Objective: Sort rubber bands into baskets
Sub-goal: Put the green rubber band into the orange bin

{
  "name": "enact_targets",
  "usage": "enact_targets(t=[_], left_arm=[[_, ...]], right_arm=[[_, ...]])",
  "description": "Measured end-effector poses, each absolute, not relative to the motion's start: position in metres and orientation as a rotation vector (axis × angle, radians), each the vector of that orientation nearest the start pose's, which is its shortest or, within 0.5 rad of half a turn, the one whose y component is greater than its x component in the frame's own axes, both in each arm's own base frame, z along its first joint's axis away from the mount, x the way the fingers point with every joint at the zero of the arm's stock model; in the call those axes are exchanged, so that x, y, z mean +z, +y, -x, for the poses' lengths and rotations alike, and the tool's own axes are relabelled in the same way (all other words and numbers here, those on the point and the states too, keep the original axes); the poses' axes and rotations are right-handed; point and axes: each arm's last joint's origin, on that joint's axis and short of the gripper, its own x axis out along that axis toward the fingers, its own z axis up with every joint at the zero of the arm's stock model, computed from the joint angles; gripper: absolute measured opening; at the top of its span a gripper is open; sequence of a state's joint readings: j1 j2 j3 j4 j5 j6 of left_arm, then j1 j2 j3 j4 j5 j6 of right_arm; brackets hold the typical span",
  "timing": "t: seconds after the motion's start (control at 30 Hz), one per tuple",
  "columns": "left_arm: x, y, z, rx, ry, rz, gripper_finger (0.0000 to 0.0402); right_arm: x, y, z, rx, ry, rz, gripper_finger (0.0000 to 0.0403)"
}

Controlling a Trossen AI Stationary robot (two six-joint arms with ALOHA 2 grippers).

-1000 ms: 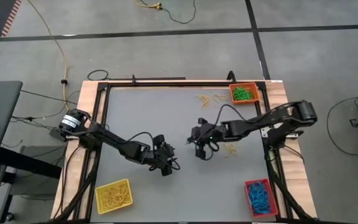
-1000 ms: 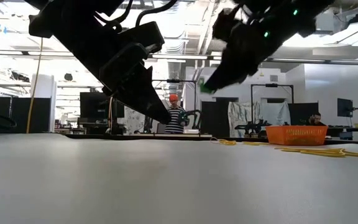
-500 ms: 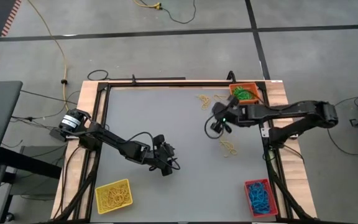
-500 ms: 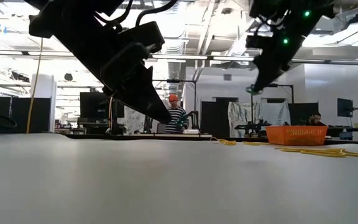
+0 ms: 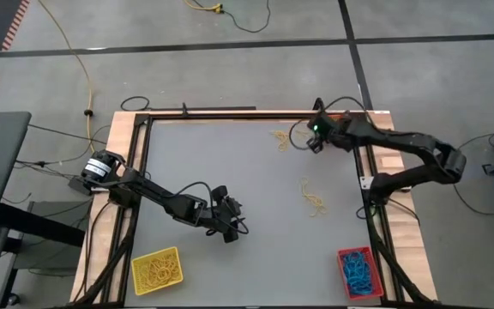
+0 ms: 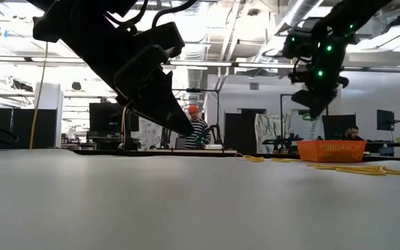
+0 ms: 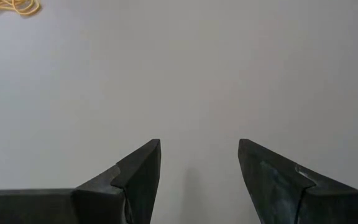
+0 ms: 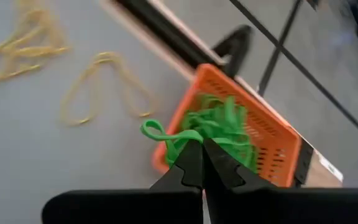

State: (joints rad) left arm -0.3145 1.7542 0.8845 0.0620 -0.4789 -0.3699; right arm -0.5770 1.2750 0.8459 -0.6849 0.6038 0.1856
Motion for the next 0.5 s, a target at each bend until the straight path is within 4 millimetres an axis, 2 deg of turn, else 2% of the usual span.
enact_targets(t=[0.23,0.5], left_arm=[[0.147,-0.091,-0.324,0.295,0.700,0.056,0.0206],[0.147,-0.091,-0.324,0.298,0.702,0.062,0.0206]], right_arm=[[0.211,-0.170,-0.168,-1.232,1.163,-0.234,0.0026],[0.178,-0.194,-0.167,-1.255,1.301,-0.272,0.0046]])
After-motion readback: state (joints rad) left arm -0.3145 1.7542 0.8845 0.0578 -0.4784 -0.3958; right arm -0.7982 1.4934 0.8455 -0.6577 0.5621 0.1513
